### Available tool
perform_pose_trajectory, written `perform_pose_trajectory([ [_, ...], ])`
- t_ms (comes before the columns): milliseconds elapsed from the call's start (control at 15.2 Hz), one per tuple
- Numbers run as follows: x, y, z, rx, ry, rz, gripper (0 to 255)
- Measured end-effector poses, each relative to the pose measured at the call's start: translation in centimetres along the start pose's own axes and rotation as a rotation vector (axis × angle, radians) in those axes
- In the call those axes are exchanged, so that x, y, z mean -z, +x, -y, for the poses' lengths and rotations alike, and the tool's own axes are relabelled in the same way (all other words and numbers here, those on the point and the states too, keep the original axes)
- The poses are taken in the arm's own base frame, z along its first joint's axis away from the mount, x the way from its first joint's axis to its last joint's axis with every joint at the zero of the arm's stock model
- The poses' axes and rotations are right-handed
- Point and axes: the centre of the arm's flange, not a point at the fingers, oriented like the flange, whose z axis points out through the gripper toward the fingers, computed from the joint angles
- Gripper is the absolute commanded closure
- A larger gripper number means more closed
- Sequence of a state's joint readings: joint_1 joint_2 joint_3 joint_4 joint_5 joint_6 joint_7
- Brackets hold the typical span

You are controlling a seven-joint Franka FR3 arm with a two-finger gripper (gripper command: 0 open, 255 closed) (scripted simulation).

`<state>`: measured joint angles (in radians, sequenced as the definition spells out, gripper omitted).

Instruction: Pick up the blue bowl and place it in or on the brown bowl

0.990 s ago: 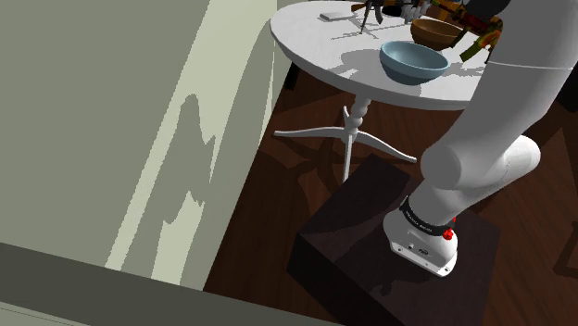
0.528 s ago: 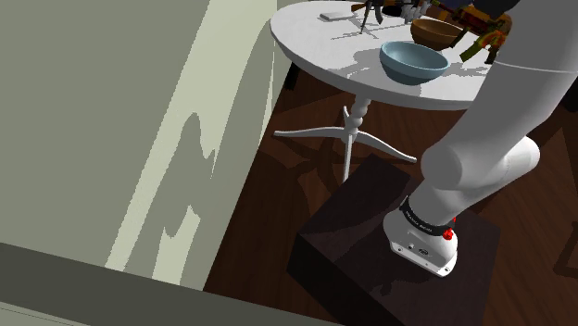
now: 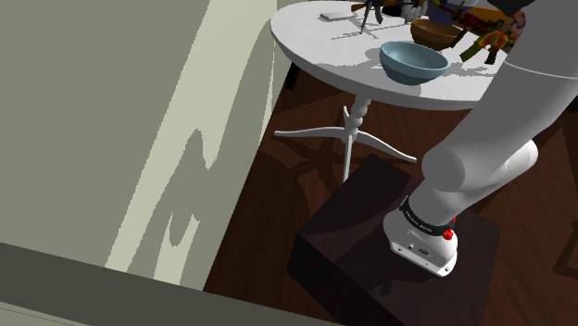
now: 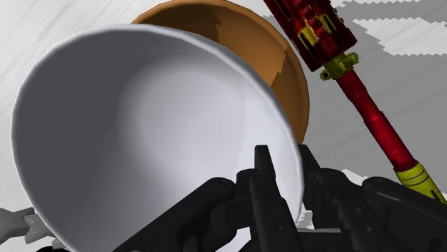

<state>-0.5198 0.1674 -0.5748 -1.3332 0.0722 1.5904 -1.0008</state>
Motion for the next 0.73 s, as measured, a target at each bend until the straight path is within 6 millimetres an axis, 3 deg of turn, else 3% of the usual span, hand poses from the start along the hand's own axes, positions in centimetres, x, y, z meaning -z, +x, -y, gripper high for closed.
perform_pose_trajectory([
  [264, -1.9, 0.0, 0.3, 0.000, 0.000, 0.000, 255],
  [660, -2.1, 0.0, 0.3, 0.000, 0.000, 0.000, 255],
  [726, -2.1, 0.0, 0.3, 0.000, 0.000, 0.000, 0],
])
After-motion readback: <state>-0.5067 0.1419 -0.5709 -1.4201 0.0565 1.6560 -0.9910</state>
